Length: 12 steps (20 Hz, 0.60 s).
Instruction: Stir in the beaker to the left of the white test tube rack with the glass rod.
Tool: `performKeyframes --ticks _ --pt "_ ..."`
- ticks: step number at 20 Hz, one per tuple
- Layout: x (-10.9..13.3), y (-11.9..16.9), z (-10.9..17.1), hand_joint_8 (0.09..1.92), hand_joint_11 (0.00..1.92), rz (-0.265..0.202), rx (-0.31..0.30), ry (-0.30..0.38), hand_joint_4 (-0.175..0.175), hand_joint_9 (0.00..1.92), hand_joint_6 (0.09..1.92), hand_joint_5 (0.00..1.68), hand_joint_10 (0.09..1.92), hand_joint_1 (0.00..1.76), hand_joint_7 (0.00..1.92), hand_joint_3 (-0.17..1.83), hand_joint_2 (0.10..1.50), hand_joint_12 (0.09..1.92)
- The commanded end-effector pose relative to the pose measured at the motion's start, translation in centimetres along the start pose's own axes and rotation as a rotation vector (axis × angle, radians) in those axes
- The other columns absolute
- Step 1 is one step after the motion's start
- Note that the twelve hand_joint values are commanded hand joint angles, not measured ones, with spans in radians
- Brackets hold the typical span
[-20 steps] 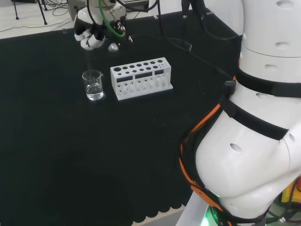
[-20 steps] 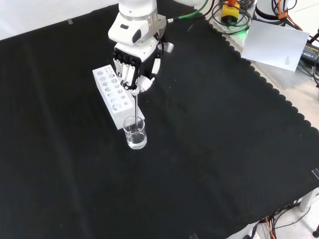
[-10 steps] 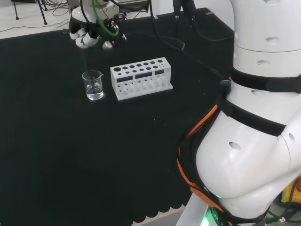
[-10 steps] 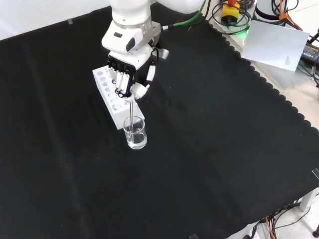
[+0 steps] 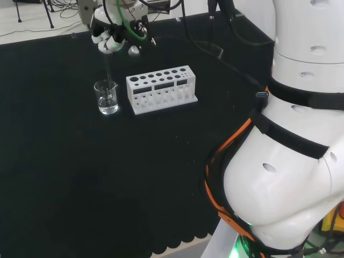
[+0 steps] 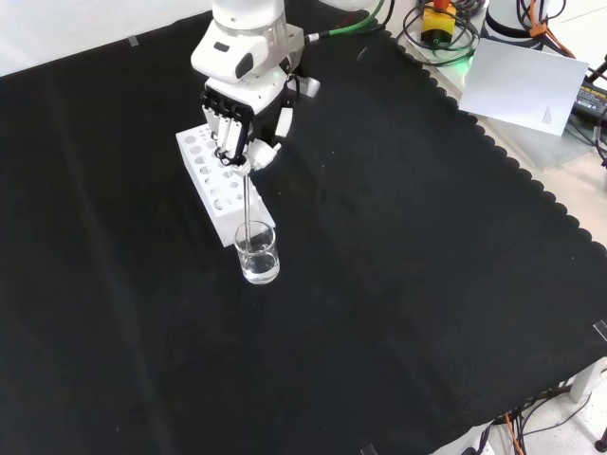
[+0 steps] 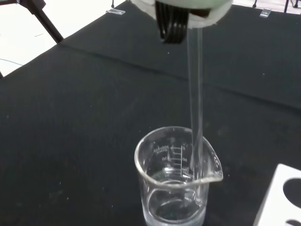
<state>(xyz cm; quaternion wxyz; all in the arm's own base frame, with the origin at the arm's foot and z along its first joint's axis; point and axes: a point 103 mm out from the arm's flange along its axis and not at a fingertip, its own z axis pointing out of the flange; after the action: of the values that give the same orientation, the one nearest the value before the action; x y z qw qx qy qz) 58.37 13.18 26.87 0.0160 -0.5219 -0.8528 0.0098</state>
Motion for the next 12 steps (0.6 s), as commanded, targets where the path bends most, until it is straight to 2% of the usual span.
performKeyframes --ticks 1,12 --pt "0.5 -0.7 -0.3 1.32 1.62 -0.012 -0.016 -0.001 -0.175 1.67 0.72 1.07 1.04 1.29 1.06 0.63 0.79 1.04" --pt "1.5 -0.9 -1.0 1.32 1.62 -0.036 -0.032 -0.012 -0.175 1.67 0.72 1.07 1.04 1.29 1.07 0.63 0.78 1.04"
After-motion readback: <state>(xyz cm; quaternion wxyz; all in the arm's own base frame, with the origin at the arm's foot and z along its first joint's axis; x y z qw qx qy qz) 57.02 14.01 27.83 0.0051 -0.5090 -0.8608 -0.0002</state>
